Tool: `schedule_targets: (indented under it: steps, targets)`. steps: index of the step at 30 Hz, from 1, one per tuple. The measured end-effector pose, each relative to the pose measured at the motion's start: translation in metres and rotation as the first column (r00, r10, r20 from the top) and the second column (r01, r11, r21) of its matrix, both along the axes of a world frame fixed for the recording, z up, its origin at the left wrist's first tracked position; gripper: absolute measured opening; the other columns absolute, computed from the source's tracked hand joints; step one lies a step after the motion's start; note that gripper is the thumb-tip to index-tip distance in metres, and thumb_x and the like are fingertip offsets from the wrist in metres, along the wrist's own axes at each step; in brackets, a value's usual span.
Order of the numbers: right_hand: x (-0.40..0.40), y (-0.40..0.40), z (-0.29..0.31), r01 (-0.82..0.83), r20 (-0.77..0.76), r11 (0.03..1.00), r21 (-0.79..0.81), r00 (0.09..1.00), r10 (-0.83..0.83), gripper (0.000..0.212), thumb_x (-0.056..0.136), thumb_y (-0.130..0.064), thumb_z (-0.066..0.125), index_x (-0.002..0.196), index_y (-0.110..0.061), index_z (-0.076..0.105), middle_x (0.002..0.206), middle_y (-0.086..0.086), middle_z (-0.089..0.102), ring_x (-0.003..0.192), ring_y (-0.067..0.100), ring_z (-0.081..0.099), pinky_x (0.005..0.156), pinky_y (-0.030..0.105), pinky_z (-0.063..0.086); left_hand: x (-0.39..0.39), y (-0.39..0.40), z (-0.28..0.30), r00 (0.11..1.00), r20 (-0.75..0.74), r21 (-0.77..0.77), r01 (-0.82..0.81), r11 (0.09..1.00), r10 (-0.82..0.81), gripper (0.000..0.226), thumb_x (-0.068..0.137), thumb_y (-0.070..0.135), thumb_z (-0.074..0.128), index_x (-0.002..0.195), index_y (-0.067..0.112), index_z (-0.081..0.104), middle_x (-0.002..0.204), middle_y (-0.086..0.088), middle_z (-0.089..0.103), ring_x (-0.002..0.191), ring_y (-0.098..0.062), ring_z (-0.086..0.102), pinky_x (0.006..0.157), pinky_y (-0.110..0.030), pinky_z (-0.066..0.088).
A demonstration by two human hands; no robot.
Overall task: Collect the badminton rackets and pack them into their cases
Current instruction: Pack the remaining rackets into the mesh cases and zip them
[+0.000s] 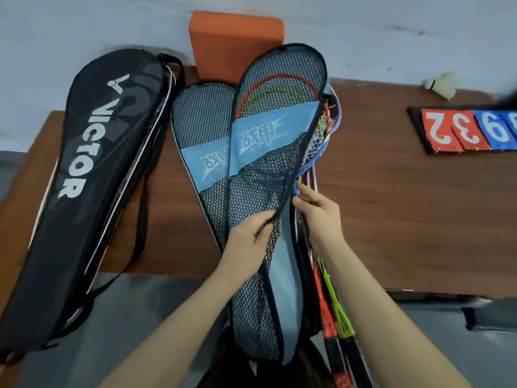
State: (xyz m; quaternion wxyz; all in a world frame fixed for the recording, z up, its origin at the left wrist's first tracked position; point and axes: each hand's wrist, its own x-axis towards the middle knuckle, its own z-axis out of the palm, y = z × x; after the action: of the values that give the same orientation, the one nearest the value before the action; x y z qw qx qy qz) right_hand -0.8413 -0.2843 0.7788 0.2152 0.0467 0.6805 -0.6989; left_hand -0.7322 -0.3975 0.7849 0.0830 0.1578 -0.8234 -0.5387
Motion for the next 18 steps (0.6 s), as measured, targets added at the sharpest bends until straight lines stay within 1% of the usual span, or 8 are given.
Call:
schedule_targets:
  steps: [2, 3, 6, 7, 9, 12, 15, 18]
  targets:
    - [-0.002, -0.009, 0.001, -0.008, -0.003, 1.0, 0.008, 1.0, 0.008, 0.039, 0.085, -0.001, 0.061, 0.123, -0.011, 0.06, 0.112, 0.011, 0.068, 0.102, 0.018, 0.064, 0.091, 0.034, 0.052, -0.002, -0.004, 0.005, 0.998, 0.048, 0.06, 0.034, 0.998, -0.037, 0.032, 0.092, 0.007, 0.051, 0.122, 0.017, 0.059, 0.103, 0.025, 0.056, 0.097, 0.01, 0.053, 0.082, 0.004, 0.034]
    - [-0.003, -0.015, 0.001, -0.019, -0.026, 1.0, 0.022, 0.999, 0.02, 0.039, 0.086, -0.001, 0.06, 0.124, -0.011, 0.06, 0.113, 0.014, 0.067, 0.102, 0.02, 0.064, 0.092, 0.037, 0.051, -0.003, -0.007, 0.007, 0.997, 0.061, 0.081, 0.038, 0.996, -0.042, 0.032, 0.093, 0.007, 0.051, 0.12, 0.021, 0.059, 0.101, 0.029, 0.055, 0.094, 0.014, 0.052, 0.081, 0.005, 0.034]
    - [-0.005, -0.035, -0.005, -0.016, -0.128, 0.987, 0.163, 0.991, 0.037, 0.039, 0.087, -0.005, 0.06, 0.126, -0.012, 0.058, 0.094, 0.011, 0.071, 0.081, 0.017, 0.066, 0.074, 0.027, 0.052, -0.005, -0.021, 0.01, 0.996, 0.084, 0.179, -0.004, 0.984, -0.011, 0.034, 0.093, 0.007, 0.049, 0.102, 0.039, 0.059, 0.093, 0.029, 0.061, 0.077, 0.02, 0.053, 0.068, 0.003, 0.038]
    - [-0.006, -0.041, -0.01, -0.004, -0.154, 0.978, 0.209, 0.987, 0.037, 0.039, 0.087, -0.006, 0.06, 0.126, -0.012, 0.058, 0.082, 0.008, 0.067, 0.069, 0.016, 0.06, 0.064, 0.026, 0.048, -0.005, -0.027, 0.009, 0.996, 0.091, 0.217, -0.023, 0.976, 0.003, 0.038, 0.093, 0.007, 0.049, 0.096, 0.044, 0.058, 0.089, 0.03, 0.063, 0.076, 0.018, 0.055, 0.065, 0.001, 0.04]
    - [-0.01, -0.049, -0.022, 0.008, -0.193, 0.959, 0.282, 0.98, 0.049, 0.038, 0.087, -0.007, 0.061, 0.124, -0.011, 0.06, 0.074, 0.008, 0.06, 0.063, 0.021, 0.048, 0.059, 0.031, 0.042, -0.005, -0.037, 0.005, 0.993, 0.104, 0.303, -0.08, 0.95, 0.05, 0.043, 0.093, 0.005, 0.048, 0.092, 0.047, 0.058, 0.089, 0.028, 0.066, 0.078, 0.015, 0.058, 0.061, -0.003, 0.043]
    - [-0.017, -0.051, -0.037, -0.01, -0.276, 0.903, 0.43, 0.951, 0.142, 0.038, 0.083, -0.011, 0.066, 0.12, -0.011, 0.062, 0.089, 0.009, 0.067, 0.075, 0.02, 0.06, 0.069, 0.032, 0.049, -0.006, -0.043, -0.008, 0.983, 0.158, 0.394, -0.148, 0.907, 0.092, 0.038, 0.093, 0.003, 0.048, 0.098, 0.039, 0.062, 0.097, 0.014, 0.067, 0.079, 0.008, 0.061, 0.061, -0.009, 0.046]
    - [-0.022, -0.047, -0.046, -0.067, -0.303, 0.851, 0.521, 0.918, 0.258, 0.042, 0.081, -0.014, 0.069, 0.122, -0.011, 0.061, 0.087, 0.004, 0.064, 0.079, 0.014, 0.058, 0.073, 0.025, 0.044, -0.011, -0.04, -0.018, 0.973, 0.212, 0.427, -0.172, 0.888, 0.086, 0.031, 0.093, 0.005, 0.049, 0.11, 0.026, 0.063, 0.107, 0.0, 0.067, 0.096, -0.011, 0.064, 0.081, -0.029, 0.052]
    - [-0.024, -0.037, -0.045, -0.107, -0.324, 0.791, 0.602, 0.873, 0.365, 0.04, 0.082, -0.014, 0.068, 0.121, -0.011, 0.061, 0.088, 0.005, 0.059, 0.083, 0.019, 0.055, 0.073, 0.028, 0.042, -0.018, -0.04, -0.023, 0.964, 0.234, 0.454, -0.222, 0.863, 0.126, 0.028, 0.092, 0.008, 0.051, 0.115, 0.021, 0.061, 0.111, -0.006, 0.065, 0.098, -0.02, 0.064, 0.073, -0.033, 0.053]
